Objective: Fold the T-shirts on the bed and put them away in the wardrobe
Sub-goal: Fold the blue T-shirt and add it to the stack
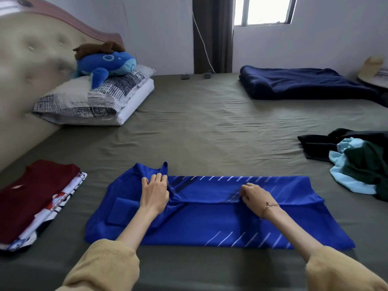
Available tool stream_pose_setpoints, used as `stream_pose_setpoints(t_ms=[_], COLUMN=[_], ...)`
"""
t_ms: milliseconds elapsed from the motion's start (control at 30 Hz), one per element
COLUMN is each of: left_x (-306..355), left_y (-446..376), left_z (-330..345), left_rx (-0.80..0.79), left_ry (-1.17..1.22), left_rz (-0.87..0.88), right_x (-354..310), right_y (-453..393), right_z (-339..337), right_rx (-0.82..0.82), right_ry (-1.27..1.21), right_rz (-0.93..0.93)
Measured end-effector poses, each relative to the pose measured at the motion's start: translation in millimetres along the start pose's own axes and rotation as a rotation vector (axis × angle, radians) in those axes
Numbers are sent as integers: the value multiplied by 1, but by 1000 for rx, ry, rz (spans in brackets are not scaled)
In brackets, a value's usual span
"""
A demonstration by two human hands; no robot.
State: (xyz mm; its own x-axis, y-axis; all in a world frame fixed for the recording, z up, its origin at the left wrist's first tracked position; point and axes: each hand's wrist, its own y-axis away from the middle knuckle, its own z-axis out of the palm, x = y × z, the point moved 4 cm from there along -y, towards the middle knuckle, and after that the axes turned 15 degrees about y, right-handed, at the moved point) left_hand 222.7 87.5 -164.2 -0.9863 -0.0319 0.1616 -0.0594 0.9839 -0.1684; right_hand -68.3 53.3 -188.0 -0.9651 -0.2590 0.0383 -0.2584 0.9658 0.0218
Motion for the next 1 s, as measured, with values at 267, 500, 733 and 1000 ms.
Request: stream_pose_setpoints(t_ms=[267,500,733,1000], left_x=[-81,-144,-162,-171], left_y=[10,19,14,11], left_z=[-4,13,20,23], left_rx=[113,8,-142,-170], left_ry=[498,858,1309,1605], left_rz=[-360,-536,-687,-848], right_x=[-111,-199,-248,-283], right_y=[-62,-109,-119,-78], right_z=[-4,-7,-18,-20], right_rx=[-121,-280,-194,-271], right_ry=[-378,-599,-533,-615], right_rz=[-88,8,73,-489])
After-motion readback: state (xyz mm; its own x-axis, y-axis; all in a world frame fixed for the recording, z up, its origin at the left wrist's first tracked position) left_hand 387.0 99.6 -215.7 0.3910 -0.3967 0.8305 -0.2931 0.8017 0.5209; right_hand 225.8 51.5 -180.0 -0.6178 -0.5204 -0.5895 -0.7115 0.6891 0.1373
